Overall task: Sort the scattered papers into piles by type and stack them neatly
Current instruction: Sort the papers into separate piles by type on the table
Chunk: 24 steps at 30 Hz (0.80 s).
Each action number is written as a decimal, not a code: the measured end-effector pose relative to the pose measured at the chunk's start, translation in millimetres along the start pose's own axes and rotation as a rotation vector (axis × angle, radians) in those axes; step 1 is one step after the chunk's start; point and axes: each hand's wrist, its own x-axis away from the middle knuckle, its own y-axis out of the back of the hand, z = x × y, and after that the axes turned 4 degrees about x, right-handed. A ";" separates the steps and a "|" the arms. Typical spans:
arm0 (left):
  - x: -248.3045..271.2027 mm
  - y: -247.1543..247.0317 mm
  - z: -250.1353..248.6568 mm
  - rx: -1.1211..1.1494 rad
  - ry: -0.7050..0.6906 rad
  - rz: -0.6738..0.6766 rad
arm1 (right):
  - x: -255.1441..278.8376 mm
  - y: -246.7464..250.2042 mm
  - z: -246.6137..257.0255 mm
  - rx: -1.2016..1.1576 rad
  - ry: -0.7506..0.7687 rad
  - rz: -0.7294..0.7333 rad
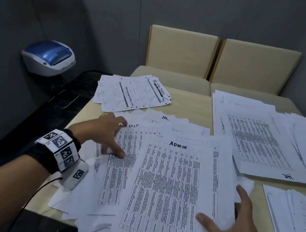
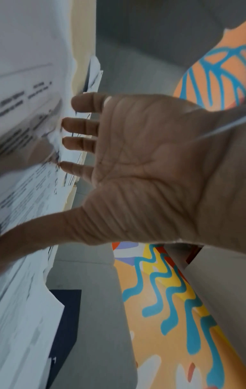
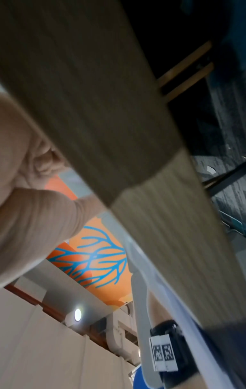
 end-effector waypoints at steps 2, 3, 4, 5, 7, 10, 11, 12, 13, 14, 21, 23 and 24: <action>-1.0 2.1 1.5 -0.058 0.004 0.008 | -6.1 11.1 -7.6 0.002 0.057 0.014; -1.3 2.8 2.4 -0.072 0.006 0.020 | -8.5 16.9 -9.3 0.009 0.063 0.047; -1.8 3.9 3.4 -0.082 0.005 0.022 | -10.1 21.9 -9.2 0.002 0.065 0.077; -1.9 5.1 4.2 -0.094 0.005 0.021 | -10.8 25.3 -8.3 -0.023 0.060 0.091; -1.9 7.8 3.9 -0.131 0.013 0.015 | -11.0 27.0 -3.9 -0.086 0.034 0.114; -2.8 11.5 0.9 -0.151 0.047 -0.024 | -10.7 21.9 0.0 -0.105 0.016 0.184; -1.6 12.3 0.0 -0.160 0.058 -0.055 | -10.5 21.2 1.4 -0.111 0.020 0.211; 0.4 12.3 -0.3 -0.172 0.065 -0.095 | -11.1 21.4 1.0 -0.125 0.024 0.229; 2.7 11.6 0.5 -0.184 0.064 -0.133 | -12.5 22.8 -0.2 -0.149 0.025 0.237; 5.5 10.0 2.5 -0.184 0.058 -0.166 | -14.4 24.8 -3.0 -0.181 0.026 0.240; 20.9 -2.8 24.9 0.043 -0.014 -0.279 | -19.3 36.5 -7.5 -0.436 0.014 0.208; 27.2 -2.6 22.5 0.226 -0.047 -0.382 | -22.4 37.6 -7.5 -0.446 0.017 0.202; 31.7 -2.2 18.9 0.328 -0.083 -0.435 | -24.2 38.3 -7.7 -0.443 0.020 0.203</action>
